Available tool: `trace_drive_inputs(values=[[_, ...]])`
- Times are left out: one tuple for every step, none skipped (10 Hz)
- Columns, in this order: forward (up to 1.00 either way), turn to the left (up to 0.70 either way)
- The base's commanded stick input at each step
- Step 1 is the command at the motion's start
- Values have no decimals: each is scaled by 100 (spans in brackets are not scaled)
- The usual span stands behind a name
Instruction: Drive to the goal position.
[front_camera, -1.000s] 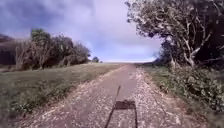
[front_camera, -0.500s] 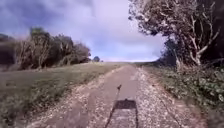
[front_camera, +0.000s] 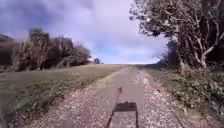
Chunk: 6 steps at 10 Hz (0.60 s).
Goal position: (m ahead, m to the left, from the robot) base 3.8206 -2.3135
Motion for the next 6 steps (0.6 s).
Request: trace_drive_inputs(values=[[70,-13],[70,-13],[70,-13],[70,-13],[70,-13],[70,-13]])
